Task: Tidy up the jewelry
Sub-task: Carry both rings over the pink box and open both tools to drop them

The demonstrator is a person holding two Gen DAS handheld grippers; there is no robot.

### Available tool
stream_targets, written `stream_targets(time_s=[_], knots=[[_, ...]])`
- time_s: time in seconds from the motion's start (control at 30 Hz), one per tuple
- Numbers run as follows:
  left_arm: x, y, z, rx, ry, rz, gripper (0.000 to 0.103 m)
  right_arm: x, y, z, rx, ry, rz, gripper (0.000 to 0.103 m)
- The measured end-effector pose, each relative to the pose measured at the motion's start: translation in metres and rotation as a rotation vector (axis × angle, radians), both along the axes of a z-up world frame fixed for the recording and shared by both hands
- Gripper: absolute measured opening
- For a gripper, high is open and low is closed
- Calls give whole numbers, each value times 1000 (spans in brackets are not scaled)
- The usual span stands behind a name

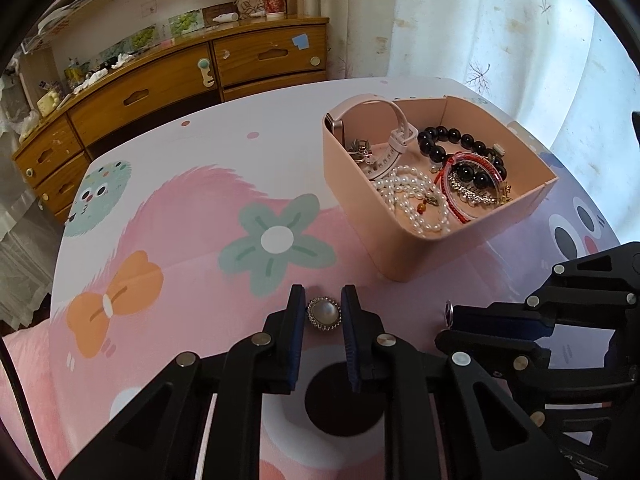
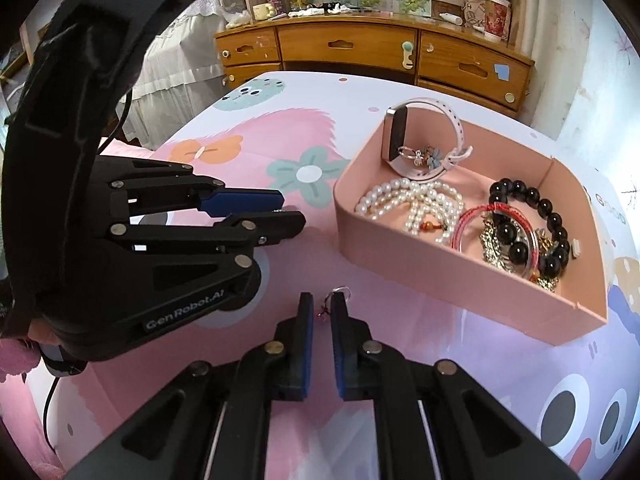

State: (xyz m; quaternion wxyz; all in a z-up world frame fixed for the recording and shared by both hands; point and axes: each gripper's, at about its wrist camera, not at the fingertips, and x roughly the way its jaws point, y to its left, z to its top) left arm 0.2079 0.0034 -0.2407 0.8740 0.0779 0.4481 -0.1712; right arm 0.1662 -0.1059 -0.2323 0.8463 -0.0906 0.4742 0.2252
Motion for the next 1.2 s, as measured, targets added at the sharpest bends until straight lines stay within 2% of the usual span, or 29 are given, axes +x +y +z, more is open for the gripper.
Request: stream_targets(time_s=[0.2, 0.37, 0.67, 0.87, 1.03, 1.1, 1.13, 1.17, 1.2], knots=[[-14, -4, 17, 0, -22, 31, 16, -10, -9, 5, 19, 9, 13, 8], [-26, -14, 44, 0, -66, 47, 16, -18, -23, 22, 50, -5, 21, 8], [-27, -50, 95, -50, -142, 47, 16, -15, -63, 83, 107, -157, 2, 8], [-14, -69, 116, -106, -199, 78, 16, 3, -99, 108, 135, -257, -86, 8], [-2, -74, 122, -161, -213, 143, 16, 14, -124, 119, 176, -302, -183, 9], [0, -73, 123, -185, -217, 162, 22, 17, -127, 118, 204, -295, -209, 10], [1, -73, 123, -193, -216, 164, 37, 19, -128, 116, 213, -279, -230, 17], [0, -73, 123, -195, -224, 166, 60, 22, -129, 113, 217, -263, -246, 24], [-2, -72, 123, -191, -237, 178, 70, 23, -130, 109, 223, -241, -258, 40]])
